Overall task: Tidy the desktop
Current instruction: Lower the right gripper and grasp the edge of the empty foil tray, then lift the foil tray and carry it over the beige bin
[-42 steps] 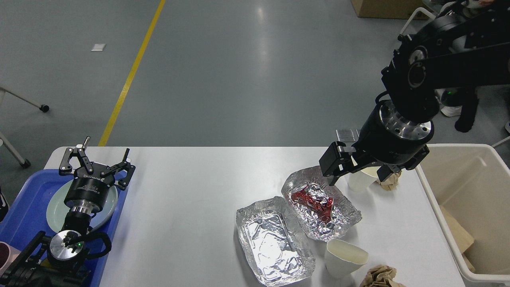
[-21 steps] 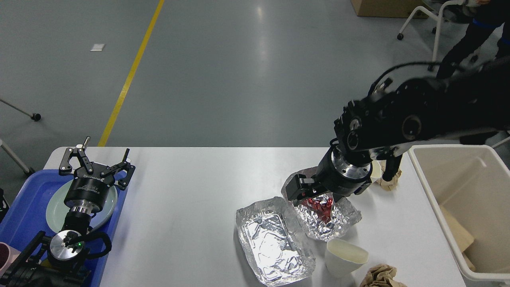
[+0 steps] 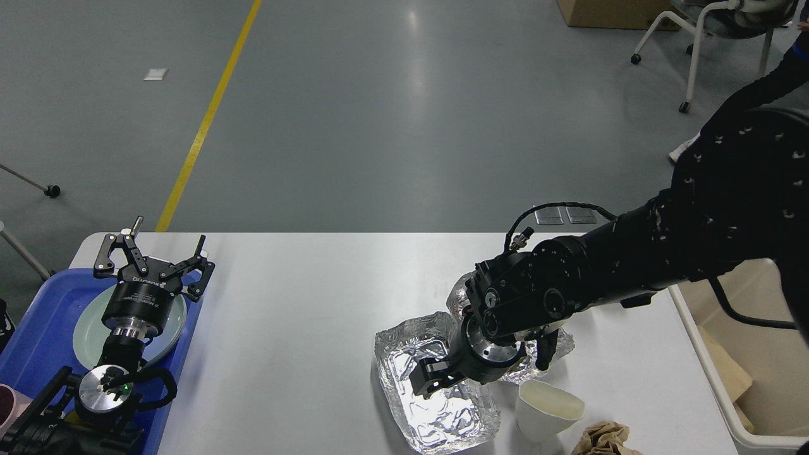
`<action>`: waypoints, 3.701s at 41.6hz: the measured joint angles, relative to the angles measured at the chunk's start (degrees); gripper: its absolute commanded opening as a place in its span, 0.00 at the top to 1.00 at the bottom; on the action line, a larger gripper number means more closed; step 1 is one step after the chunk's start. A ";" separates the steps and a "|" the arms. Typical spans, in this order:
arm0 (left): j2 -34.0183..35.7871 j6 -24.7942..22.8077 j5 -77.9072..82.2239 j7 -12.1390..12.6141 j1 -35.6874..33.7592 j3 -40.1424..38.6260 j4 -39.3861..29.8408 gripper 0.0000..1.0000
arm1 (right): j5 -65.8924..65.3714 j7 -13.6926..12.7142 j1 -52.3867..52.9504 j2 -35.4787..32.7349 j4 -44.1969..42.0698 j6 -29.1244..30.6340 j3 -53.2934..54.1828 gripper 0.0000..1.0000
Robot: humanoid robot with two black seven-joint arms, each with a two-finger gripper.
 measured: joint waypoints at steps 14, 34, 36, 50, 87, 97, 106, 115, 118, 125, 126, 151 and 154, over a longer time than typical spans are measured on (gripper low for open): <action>0.00 0.00 0.00 0.00 0.00 0.00 0.00 0.04 | -0.46 -4.40 -5.68 2.82 -0.29 -1.70 2.46 0.06; 0.00 0.00 0.00 0.00 0.00 0.00 0.00 0.04 | 0.39 -4.53 -13.64 5.48 -8.75 -8.65 4.79 0.07; 0.00 0.00 0.00 0.00 0.00 0.00 0.00 0.04 | 0.35 -4.51 -14.78 5.52 -8.91 -9.05 5.47 0.06; 0.00 0.00 0.00 0.00 0.00 0.00 0.00 0.04 | -1.98 -4.43 -20.97 5.39 -8.38 -15.41 8.05 0.06; 0.00 0.00 0.00 0.01 -0.01 0.00 0.00 0.04 | -9.22 -4.39 -27.79 5.57 -13.94 -15.68 7.67 1.00; 0.00 0.00 0.00 0.01 -0.02 0.00 0.00 0.04 | -8.43 -4.41 -26.83 5.50 -13.48 -15.83 7.90 1.00; 0.00 0.00 0.00 0.05 -0.03 0.00 0.00 0.04 | -6.97 -4.41 -24.14 5.47 -12.06 -15.82 8.03 1.00; 0.00 0.00 0.00 0.05 -0.06 -0.01 0.00 0.04 | 2.69 -3.91 -12.06 2.78 -2.43 -15.04 7.98 1.00; 0.00 0.00 -0.01 0.03 -0.06 -0.01 -0.01 0.04 | 4.55 -3.88 -6.98 1.00 1.59 -14.48 7.97 1.00; 0.00 0.00 0.00 0.01 -0.02 -0.01 -0.01 0.04 | 5.83 -3.88 6.52 -4.61 9.35 -7.63 8.07 1.00; 0.00 0.00 0.00 0.00 0.00 -0.01 -0.01 0.04 | 6.15 -3.89 10.20 -5.99 10.13 -4.70 8.10 1.00; 0.00 0.00 0.00 -0.01 0.01 -0.01 -0.01 0.04 | 6.71 -4.41 35.58 -13.84 11.90 18.71 -9.38 1.00; 0.00 0.00 0.00 -0.01 0.01 -0.01 -0.01 0.04 | 6.78 -4.41 34.81 -14.83 11.12 17.96 -11.54 1.00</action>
